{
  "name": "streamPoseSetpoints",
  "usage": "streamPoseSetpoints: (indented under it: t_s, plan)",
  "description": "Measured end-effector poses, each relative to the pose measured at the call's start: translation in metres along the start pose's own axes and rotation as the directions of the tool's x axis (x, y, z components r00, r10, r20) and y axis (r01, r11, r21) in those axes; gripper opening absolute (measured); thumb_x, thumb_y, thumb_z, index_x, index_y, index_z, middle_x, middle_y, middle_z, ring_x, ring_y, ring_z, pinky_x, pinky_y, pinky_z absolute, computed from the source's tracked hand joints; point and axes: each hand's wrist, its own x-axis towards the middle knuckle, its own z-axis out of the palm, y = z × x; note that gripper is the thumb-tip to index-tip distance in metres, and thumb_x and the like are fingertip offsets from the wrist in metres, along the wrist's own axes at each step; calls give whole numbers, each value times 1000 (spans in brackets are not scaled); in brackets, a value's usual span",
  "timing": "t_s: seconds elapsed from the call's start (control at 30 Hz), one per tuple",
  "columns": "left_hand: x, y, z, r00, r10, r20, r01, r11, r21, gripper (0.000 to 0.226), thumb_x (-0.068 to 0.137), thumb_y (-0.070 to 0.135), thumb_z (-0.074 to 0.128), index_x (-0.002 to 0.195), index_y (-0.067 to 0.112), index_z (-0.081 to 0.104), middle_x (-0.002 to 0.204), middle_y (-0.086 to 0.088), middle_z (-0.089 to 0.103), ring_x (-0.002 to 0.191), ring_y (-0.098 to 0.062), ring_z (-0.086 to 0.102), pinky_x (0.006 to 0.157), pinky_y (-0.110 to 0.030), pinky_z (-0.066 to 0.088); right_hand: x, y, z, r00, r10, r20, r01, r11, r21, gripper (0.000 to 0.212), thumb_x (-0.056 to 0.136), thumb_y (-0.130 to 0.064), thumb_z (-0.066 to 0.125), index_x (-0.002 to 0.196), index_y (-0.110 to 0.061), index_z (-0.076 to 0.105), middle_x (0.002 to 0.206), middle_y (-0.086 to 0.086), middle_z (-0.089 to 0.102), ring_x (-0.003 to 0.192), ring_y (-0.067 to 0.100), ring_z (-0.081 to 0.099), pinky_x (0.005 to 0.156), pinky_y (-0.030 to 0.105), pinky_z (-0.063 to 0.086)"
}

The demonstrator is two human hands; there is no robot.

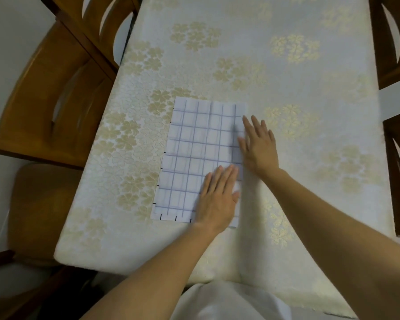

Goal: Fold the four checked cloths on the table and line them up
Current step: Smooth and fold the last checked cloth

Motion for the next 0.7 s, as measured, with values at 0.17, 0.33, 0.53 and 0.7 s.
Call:
streamPoseSetpoints:
  t_s: [0.17,0.33,0.53,0.7]
  plan:
    - [4,-34,-12,988,-115,-106,122,991,61,62,107,24,44,162,19,17,170,-1,14,157,-24,10,127,-50,13,-65,7,22,987,-131,88,139,986,-93,64,104,-54,35,160,-27,21,168,-3,13,155,24,5,126,46,7]
    - [-4,-54,-21,980,-190,66,175,966,188,67,107,52,16,162,25,-12,169,1,-21,155,-28,-19,125,-55,-4,-91,17,30,983,-121,141,141,980,-141,77,96,-70,20,160,-27,20,168,-4,10,155,20,1,125,42,0]
    - [-11,-54,-19,979,-185,80,169,970,174,71,104,61,11,161,27,-16,167,2,-25,153,-28,-26,125,-54,-7,-88,18,23,975,-72,211,116,972,-206,92,88,-80,33,161,-31,7,169,-5,-4,155,19,-9,121,38,-10]
    - [-16,-62,-17,983,-167,79,150,970,190,72,103,63,6,160,27,-19,166,2,-28,153,-27,-27,125,-53,-5,-95,18,23,970,-57,235,110,969,-221,95,86,-83,34,161,-35,2,168,-3,-10,155,23,-12,121,40,-10]
